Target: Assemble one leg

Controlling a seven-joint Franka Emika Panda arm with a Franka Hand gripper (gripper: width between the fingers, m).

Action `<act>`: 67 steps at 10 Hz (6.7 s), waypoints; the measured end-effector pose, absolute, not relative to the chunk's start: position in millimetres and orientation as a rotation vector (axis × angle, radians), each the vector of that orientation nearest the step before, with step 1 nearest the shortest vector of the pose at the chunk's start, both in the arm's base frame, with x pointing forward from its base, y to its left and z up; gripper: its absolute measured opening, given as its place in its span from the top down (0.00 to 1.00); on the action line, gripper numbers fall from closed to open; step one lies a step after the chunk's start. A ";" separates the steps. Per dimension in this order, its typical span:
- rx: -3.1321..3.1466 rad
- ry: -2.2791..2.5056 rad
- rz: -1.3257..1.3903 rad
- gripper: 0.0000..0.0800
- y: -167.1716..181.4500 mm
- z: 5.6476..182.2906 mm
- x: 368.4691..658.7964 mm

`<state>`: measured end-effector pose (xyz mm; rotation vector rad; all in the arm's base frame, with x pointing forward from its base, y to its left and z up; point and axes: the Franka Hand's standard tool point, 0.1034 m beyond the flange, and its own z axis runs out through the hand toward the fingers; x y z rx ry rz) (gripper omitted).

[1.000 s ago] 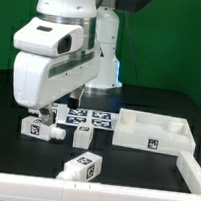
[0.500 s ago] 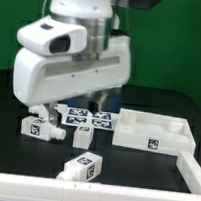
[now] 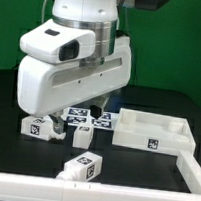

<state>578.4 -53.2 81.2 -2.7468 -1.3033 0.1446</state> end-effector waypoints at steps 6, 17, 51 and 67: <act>-2.914 -0.758 0.161 0.19 -31.3 84.0 594.8; -2.970 -0.262 0.210 0.19 -20.6 66.8 595.3; -3.060 -0.051 -0.069 0.19 -45.0 93.2 523.5; -3.069 0.205 0.166 0.19 56.1 10.4 393.7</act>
Offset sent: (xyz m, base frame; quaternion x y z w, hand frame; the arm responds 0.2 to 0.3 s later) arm 0.0030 0.0290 -0.0008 0.0164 0.0076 0.4082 0.9127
